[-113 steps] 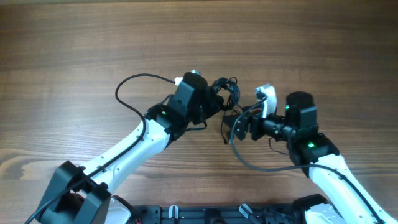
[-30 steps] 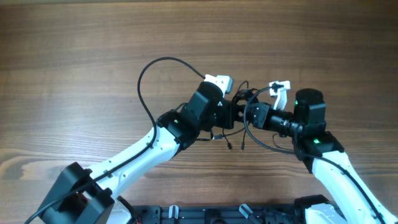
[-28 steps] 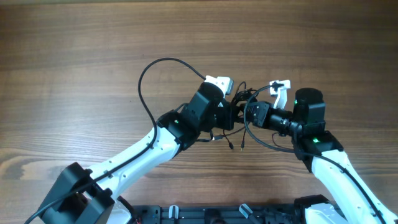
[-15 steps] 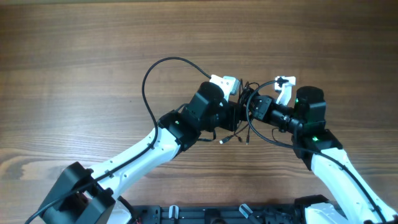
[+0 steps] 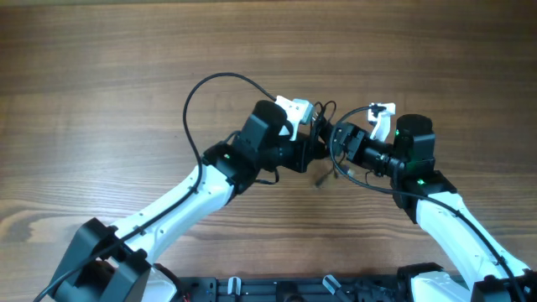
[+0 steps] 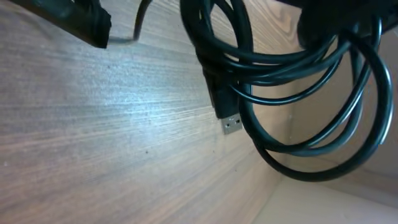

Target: Untangle cables

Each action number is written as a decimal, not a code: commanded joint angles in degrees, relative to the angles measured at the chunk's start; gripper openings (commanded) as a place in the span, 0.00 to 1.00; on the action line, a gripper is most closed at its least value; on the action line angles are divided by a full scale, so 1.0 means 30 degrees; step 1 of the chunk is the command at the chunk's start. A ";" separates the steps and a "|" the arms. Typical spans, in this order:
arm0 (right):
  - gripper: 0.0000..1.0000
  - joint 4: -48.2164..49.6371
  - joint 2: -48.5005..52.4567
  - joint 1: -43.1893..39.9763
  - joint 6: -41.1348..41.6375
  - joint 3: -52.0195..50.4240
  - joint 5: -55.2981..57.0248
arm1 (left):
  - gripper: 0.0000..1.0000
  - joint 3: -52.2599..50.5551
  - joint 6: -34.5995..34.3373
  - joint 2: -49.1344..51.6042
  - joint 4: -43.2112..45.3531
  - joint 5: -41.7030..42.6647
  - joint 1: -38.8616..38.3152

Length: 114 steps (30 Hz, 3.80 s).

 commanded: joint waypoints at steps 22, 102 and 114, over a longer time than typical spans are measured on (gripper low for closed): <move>1.00 -0.1807 -0.3300 -0.2477 -0.9122 0.0182 0.0044 | 0.04 0.0080 0.9187 -0.0131 -0.3665 1.1795 0.3730; 1.00 -0.5151 0.1013 -0.8058 -0.9639 0.0182 -1.0899 | 0.04 0.0080 -0.4605 -0.0131 0.0838 0.6360 0.3191; 0.92 -0.0918 0.1013 -0.6608 -1.0564 0.0182 -1.3704 | 0.04 0.0080 -0.0816 -0.0131 0.1996 1.2896 0.2506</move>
